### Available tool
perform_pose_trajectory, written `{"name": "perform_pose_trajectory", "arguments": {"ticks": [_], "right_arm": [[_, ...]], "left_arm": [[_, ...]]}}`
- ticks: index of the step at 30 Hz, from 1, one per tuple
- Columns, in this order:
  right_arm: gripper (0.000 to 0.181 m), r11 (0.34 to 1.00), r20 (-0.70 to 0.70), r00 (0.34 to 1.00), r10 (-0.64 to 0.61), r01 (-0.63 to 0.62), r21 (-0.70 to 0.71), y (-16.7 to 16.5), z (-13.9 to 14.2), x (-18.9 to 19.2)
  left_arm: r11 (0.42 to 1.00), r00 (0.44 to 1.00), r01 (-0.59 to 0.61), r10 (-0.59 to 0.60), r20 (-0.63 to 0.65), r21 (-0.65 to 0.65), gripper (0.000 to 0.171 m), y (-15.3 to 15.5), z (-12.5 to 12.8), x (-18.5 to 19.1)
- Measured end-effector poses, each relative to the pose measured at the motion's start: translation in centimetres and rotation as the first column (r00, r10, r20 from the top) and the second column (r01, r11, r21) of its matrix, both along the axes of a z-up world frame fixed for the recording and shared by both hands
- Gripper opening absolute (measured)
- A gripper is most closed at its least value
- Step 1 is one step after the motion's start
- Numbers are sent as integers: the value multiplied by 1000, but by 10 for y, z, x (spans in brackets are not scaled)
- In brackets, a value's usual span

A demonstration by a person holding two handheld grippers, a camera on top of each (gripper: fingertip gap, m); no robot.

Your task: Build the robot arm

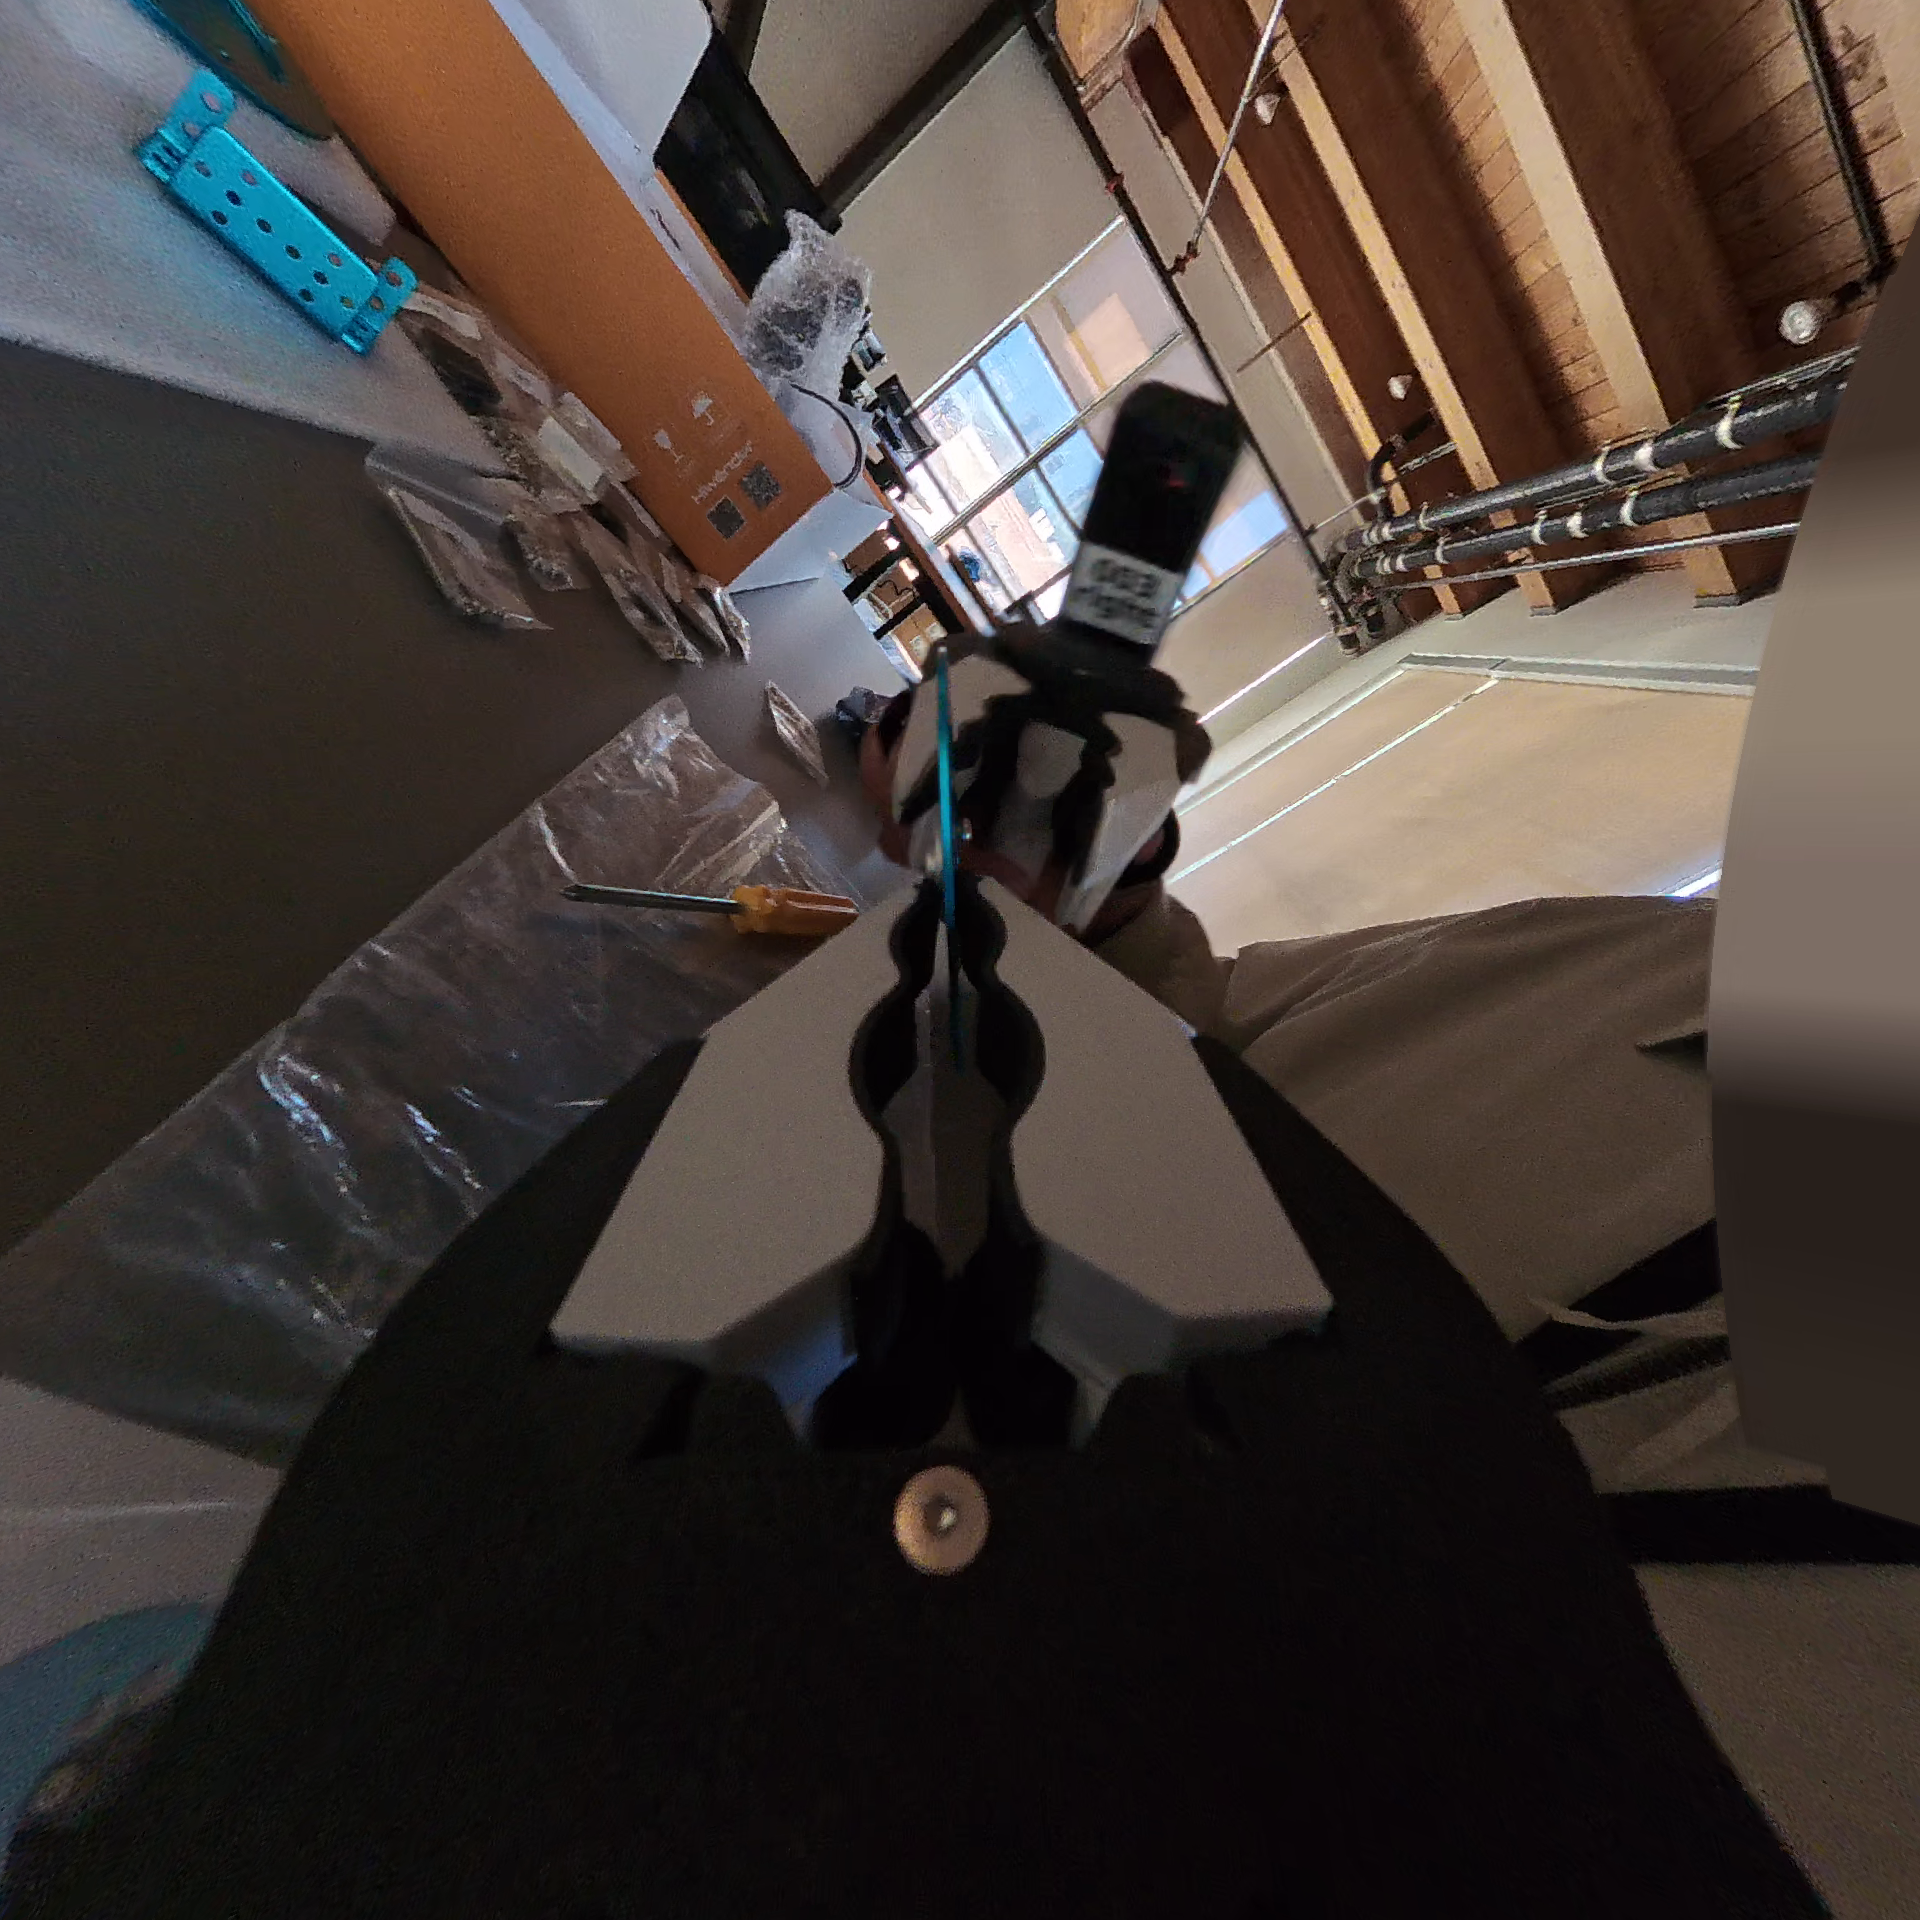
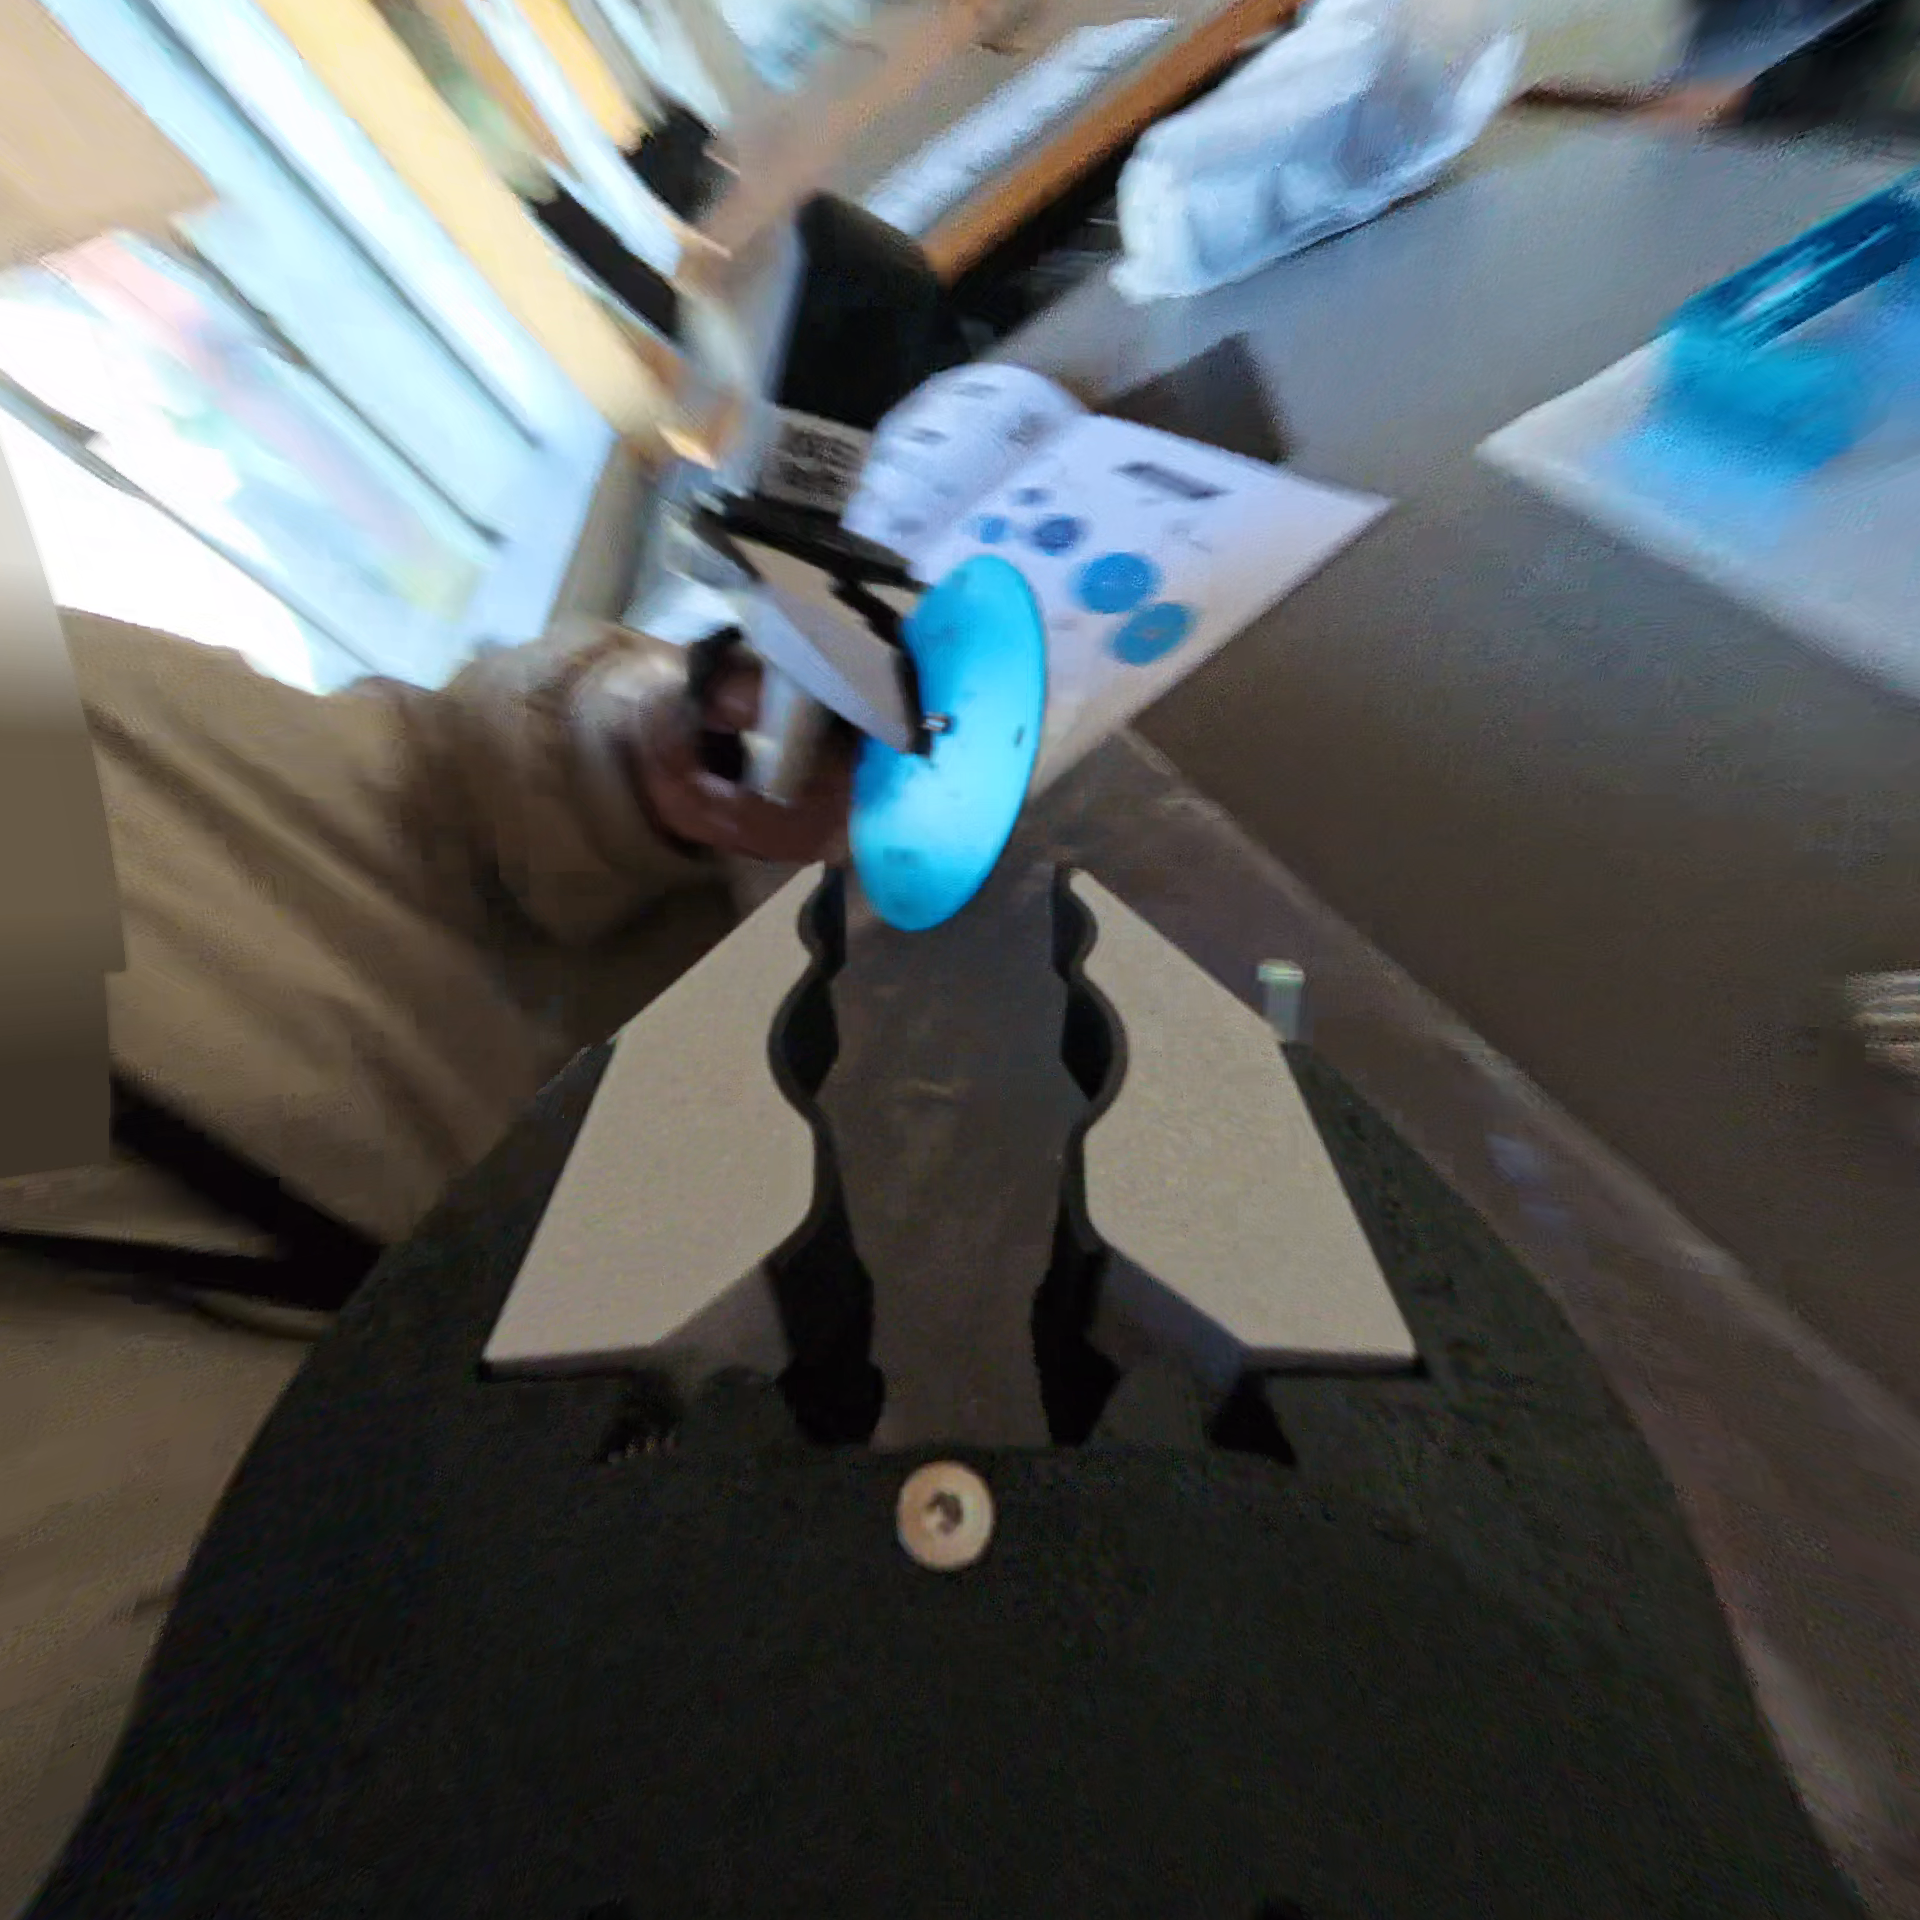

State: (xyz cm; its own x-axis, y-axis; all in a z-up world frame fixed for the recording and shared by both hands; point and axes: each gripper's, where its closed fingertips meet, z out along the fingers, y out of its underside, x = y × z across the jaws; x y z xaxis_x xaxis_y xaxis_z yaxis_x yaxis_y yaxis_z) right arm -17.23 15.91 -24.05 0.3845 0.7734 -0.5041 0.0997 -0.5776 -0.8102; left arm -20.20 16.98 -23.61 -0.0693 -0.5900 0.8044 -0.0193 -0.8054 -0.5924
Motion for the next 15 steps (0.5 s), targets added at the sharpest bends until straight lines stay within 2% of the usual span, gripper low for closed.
{"name": "perform_pose_trajectory", "arguments": {"ticks": [2,4,7,9,11,15], "right_arm": [[43,969,-238,970,51,-106,-225,-6,9,-9],[33,925,-367,930,29,-164,-342,-7,11,-17],[16,893,-424,906,-5,-187,-410,-7,6,-23],[5,889,-410,912,-23,-169,-426,-6,0,-23],[3,886,-372,928,-32,-145,-439,-5,-7,-22],[2,886,-385,919,-79,-113,-450,-1,-8,-22]], "left_arm": [[998,997,55,-54,52,-20,3,-7,6,1],[998,997,61,-60,57,-27,3,-9,4,3],[996,996,77,-75,48,-36,3,-12,0,6],[996,996,83,-81,45,-44,3,-12,-1,7],[996,997,80,-79,20,-34,3,-12,-6,8],[988,995,86,-79,59,-129,6,-7,-5,7]]}}
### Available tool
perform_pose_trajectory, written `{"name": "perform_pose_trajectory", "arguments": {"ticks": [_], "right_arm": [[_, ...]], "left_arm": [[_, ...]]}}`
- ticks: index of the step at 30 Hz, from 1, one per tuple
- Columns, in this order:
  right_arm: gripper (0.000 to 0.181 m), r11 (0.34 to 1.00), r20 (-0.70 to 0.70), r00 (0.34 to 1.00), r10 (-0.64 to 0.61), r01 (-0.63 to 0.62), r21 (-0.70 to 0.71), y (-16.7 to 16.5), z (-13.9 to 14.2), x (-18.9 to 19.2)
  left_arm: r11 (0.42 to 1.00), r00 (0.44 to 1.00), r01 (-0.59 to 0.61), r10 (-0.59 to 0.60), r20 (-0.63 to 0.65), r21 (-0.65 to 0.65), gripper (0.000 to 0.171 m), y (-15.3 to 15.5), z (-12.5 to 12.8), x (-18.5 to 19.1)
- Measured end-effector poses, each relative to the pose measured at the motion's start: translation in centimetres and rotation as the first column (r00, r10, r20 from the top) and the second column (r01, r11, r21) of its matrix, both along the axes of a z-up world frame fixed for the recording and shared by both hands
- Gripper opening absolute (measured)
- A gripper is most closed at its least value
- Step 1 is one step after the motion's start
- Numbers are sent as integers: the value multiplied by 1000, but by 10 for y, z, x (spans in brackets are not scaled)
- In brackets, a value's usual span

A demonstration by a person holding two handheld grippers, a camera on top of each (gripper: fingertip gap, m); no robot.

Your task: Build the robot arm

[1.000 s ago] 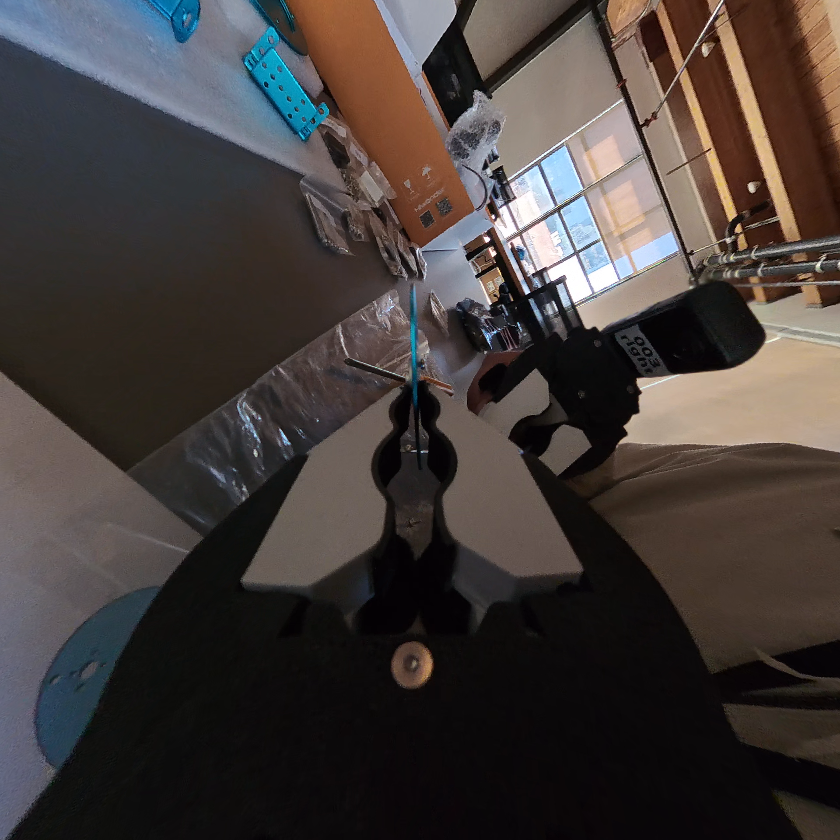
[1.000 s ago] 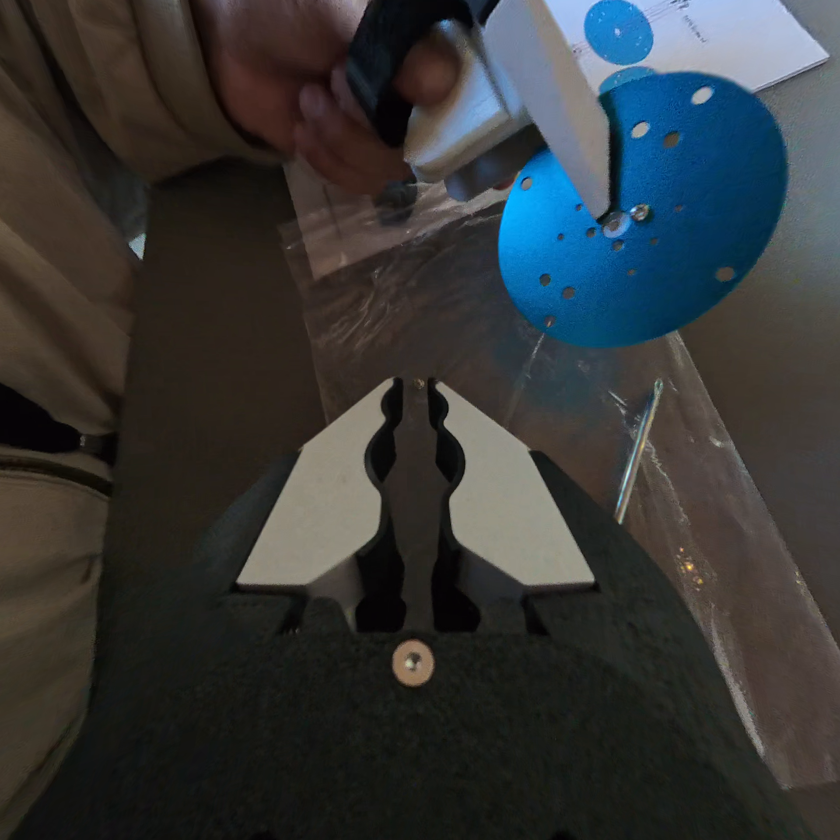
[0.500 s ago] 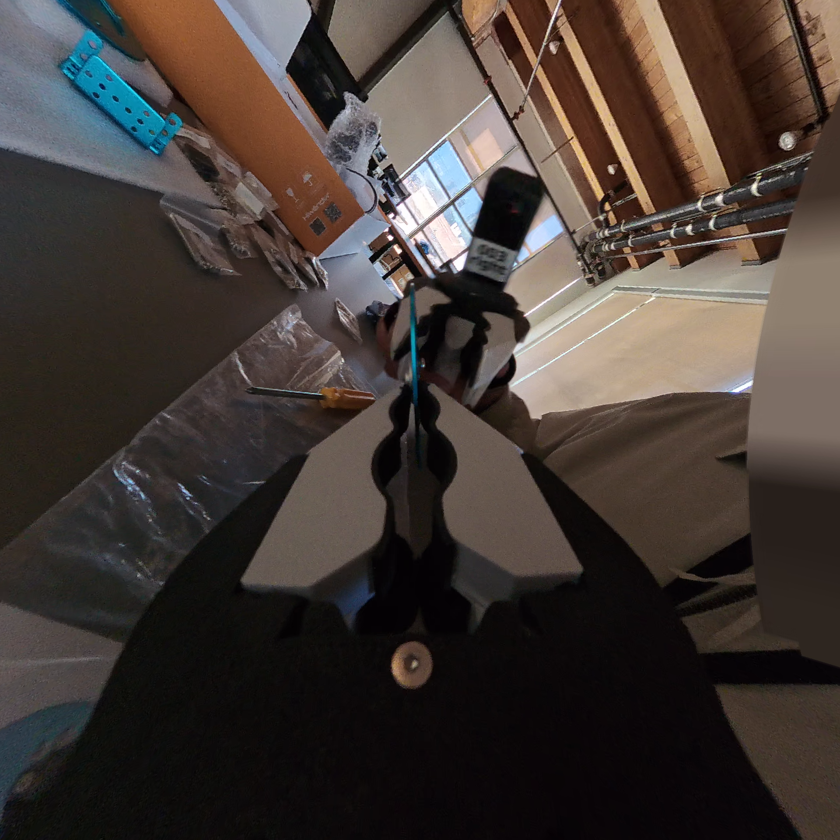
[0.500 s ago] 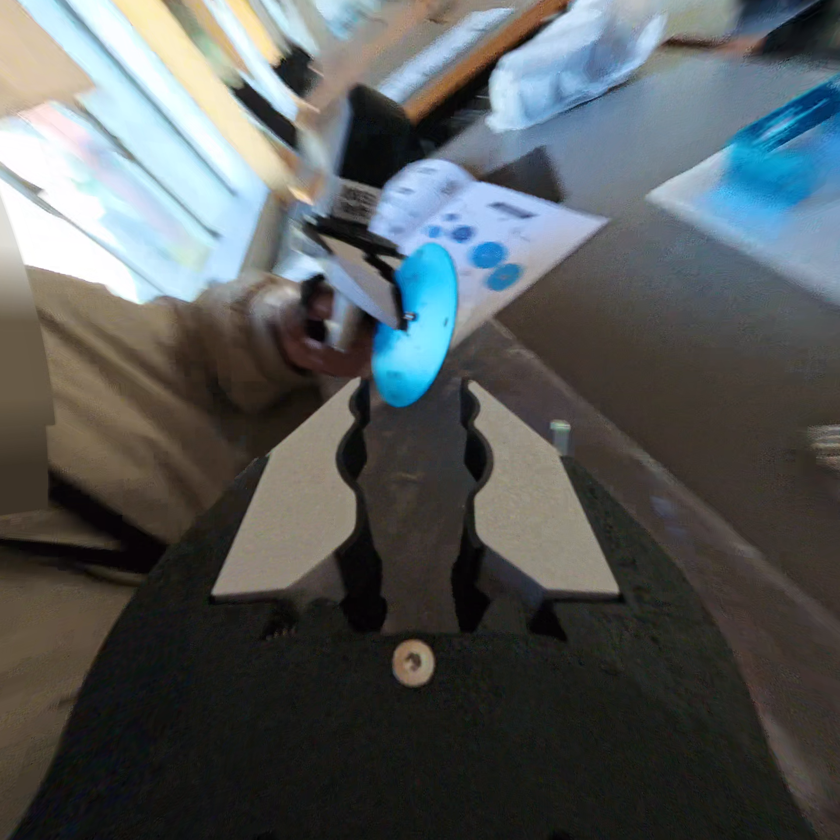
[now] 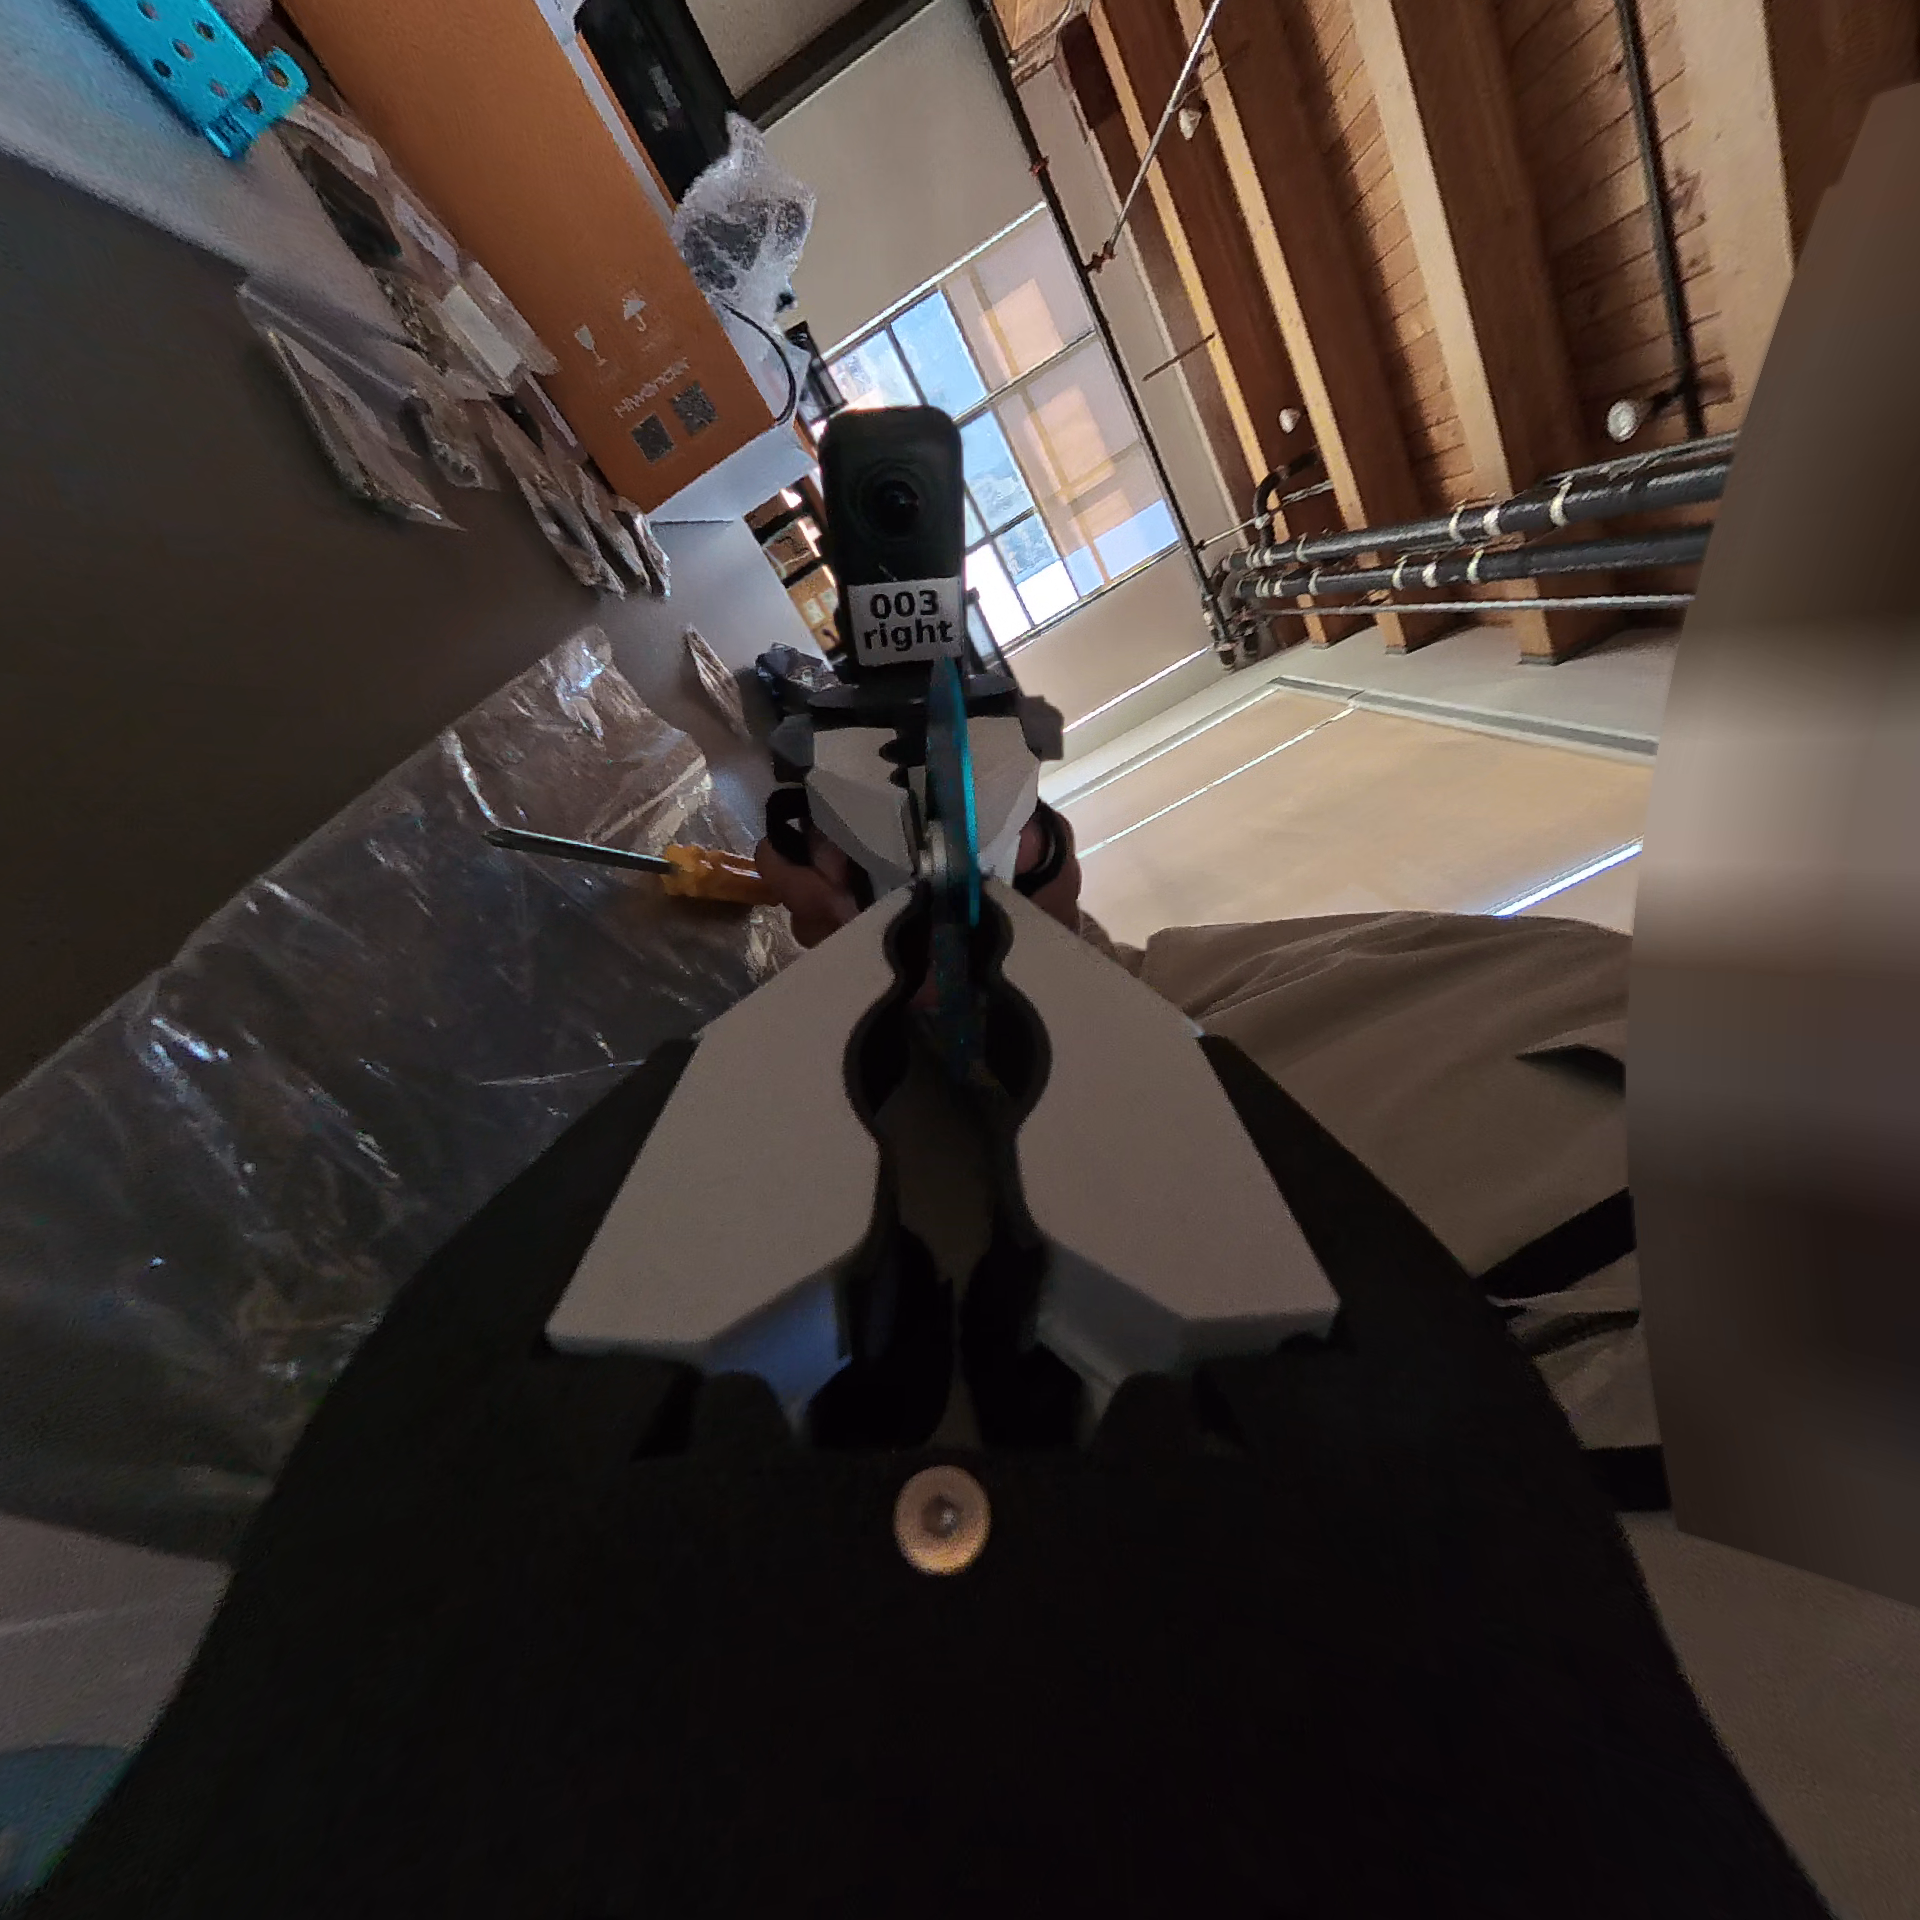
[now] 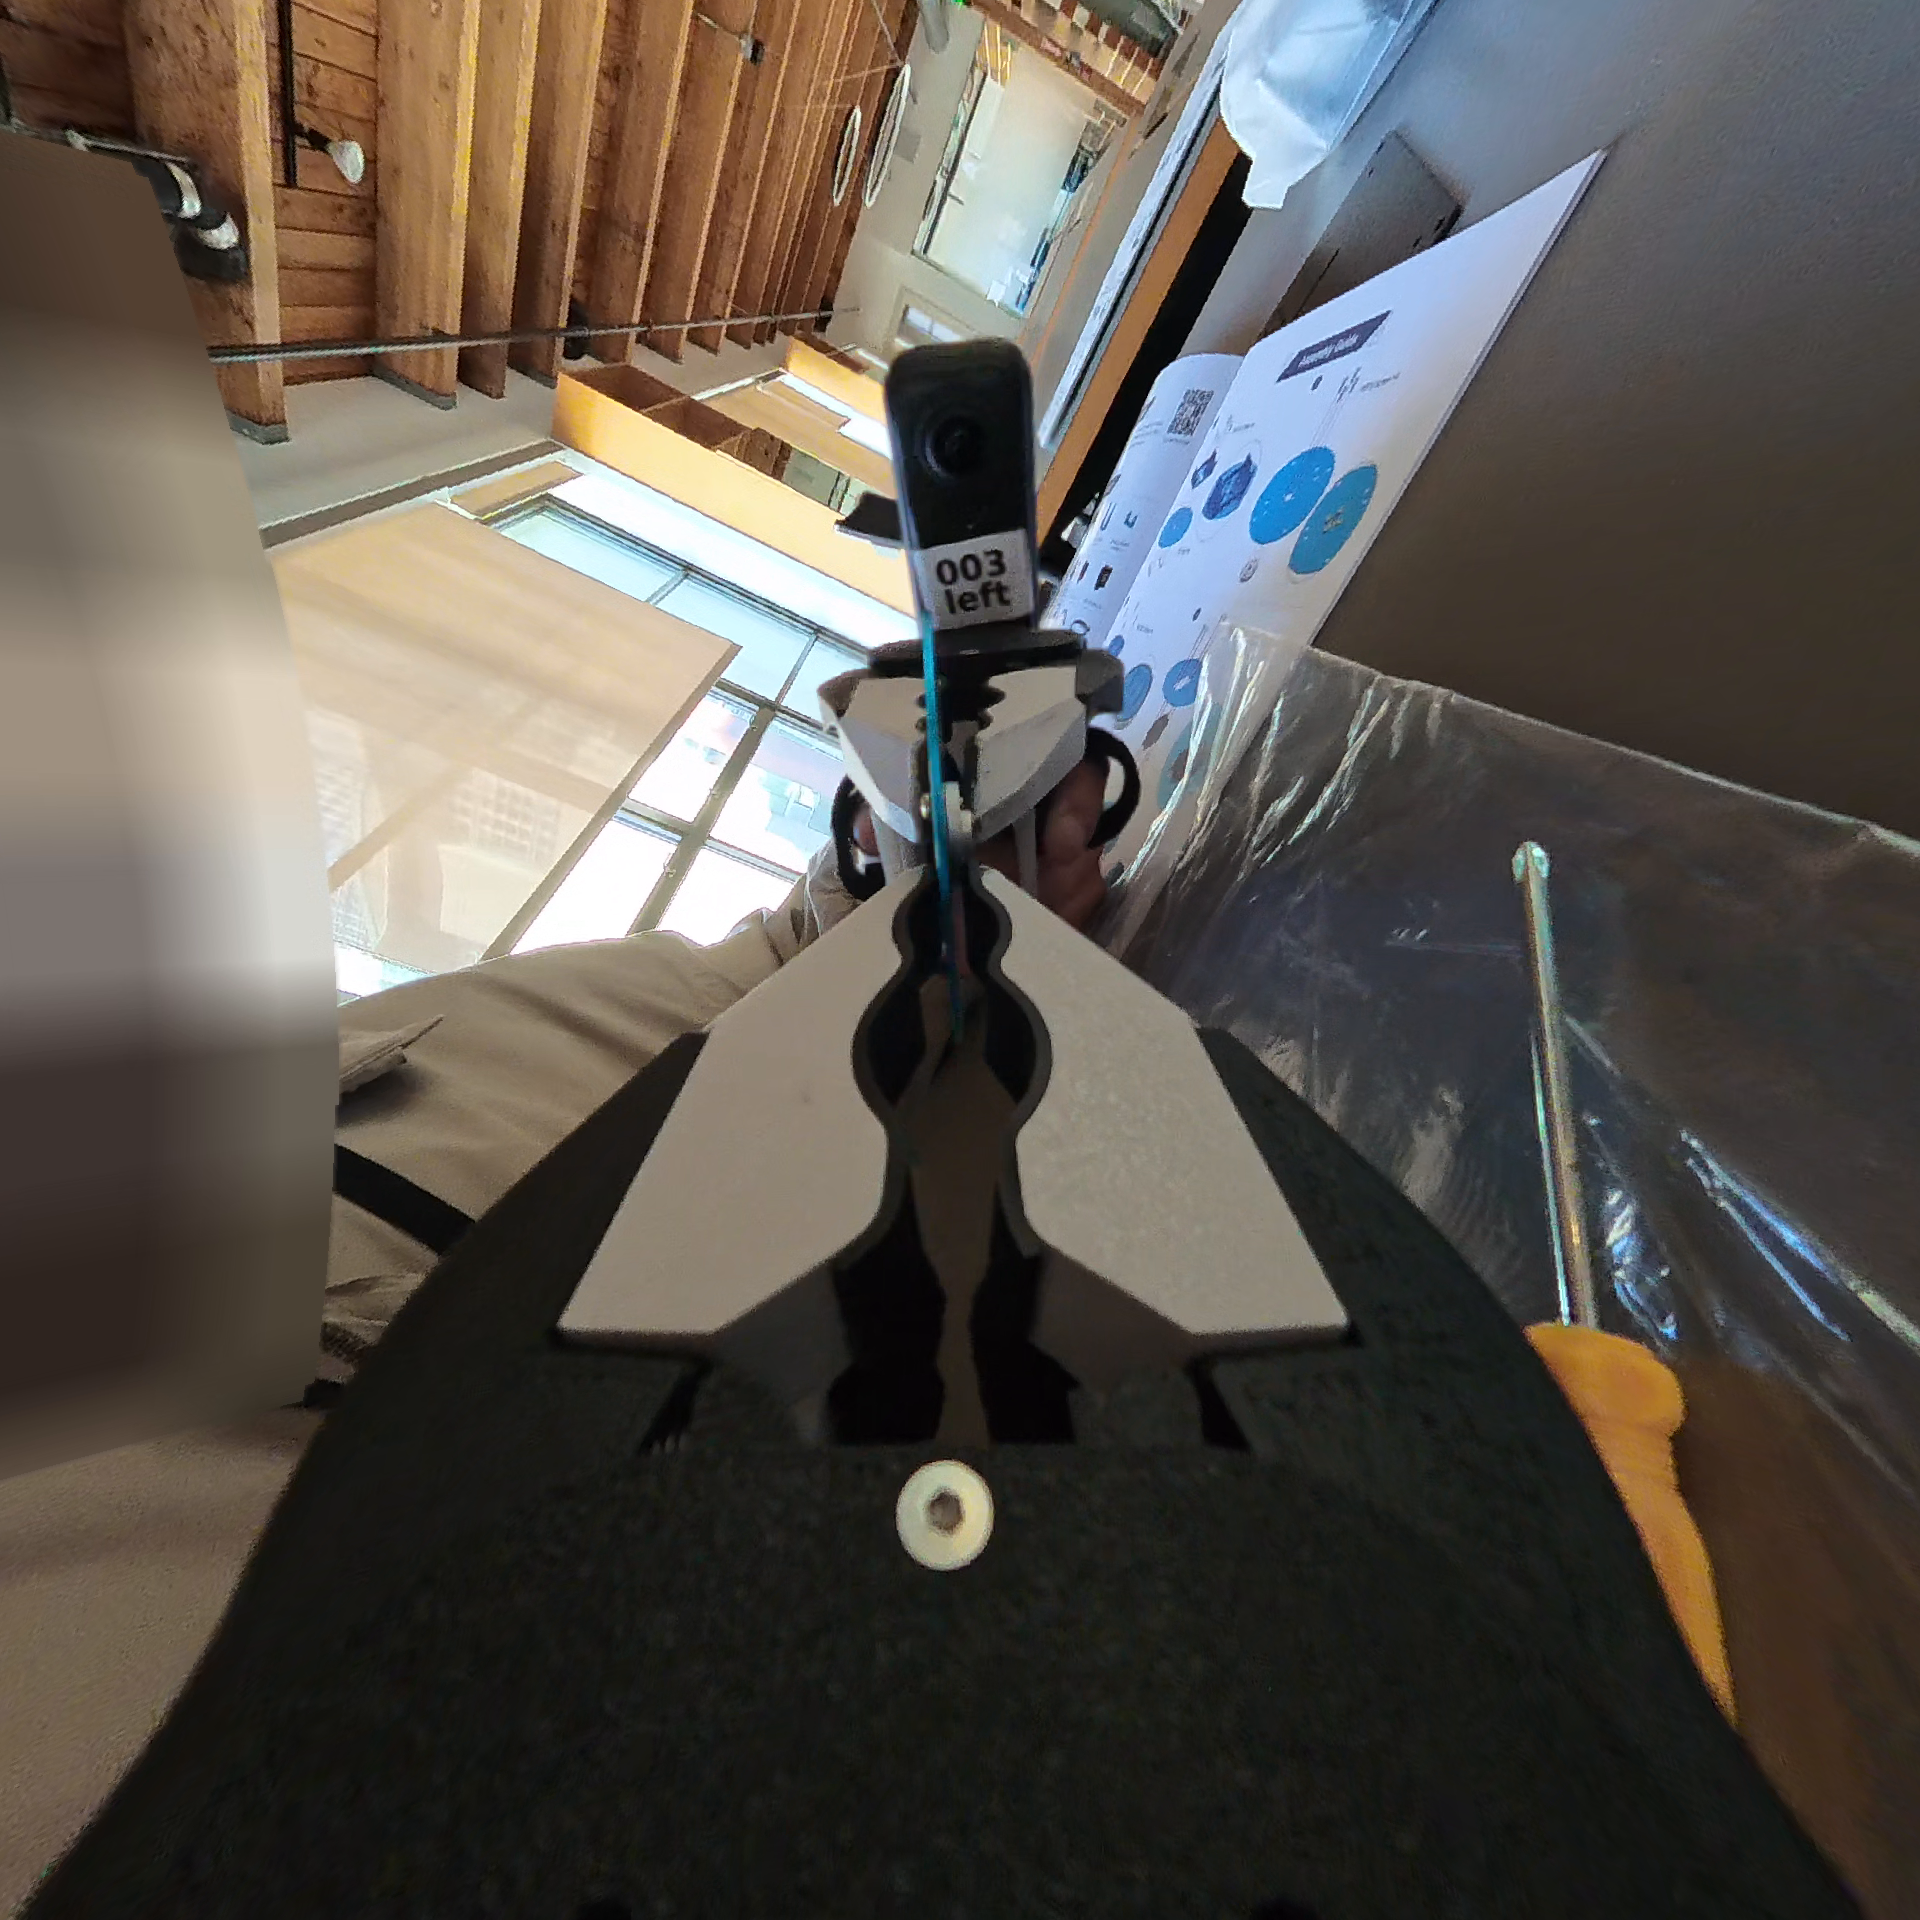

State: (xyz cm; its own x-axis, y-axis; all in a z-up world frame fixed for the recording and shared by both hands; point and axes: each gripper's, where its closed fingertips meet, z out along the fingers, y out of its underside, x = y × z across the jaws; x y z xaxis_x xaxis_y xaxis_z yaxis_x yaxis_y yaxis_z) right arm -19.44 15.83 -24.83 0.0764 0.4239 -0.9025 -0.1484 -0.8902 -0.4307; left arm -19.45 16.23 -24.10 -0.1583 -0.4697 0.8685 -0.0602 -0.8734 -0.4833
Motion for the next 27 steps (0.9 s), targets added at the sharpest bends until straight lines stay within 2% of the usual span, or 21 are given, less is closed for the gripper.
{"name": "perform_pose_trajectory", "arguments": {"ticks": [2,6,11,13,15,19,27], "right_arm": [[2,1000,-1,1000,-6,6,4,1,1,0],[2,999,5,999,-44,44,18,6,2,5],[2,996,5,997,-77,77,44,8,7,5],[2,997,7,997,-74,74,35,6,6,2],[2,996,3,996,-85,85,14,7,4,0],[2,996,-15,996,-90,90,-25,8,1,-1],[2,994,24,994,-105,104,30,7,4,-4]], "left_arm": [[999,1000,3,-3,13,-40,13,2,0,0],[1000,1000,-8,8,-4,4,13,1,0,1],[1000,1000,-10,10,1,0,17,1,0,2],[1000,1000,-12,12,-6,13,15,0,0,3],[999,1000,-22,22,-12,29,4,0,0,3],[998,999,-42,43,-33,46,4,2,-3,2],[999,999,-46,46,6,13,3,2,1,-1]]}}
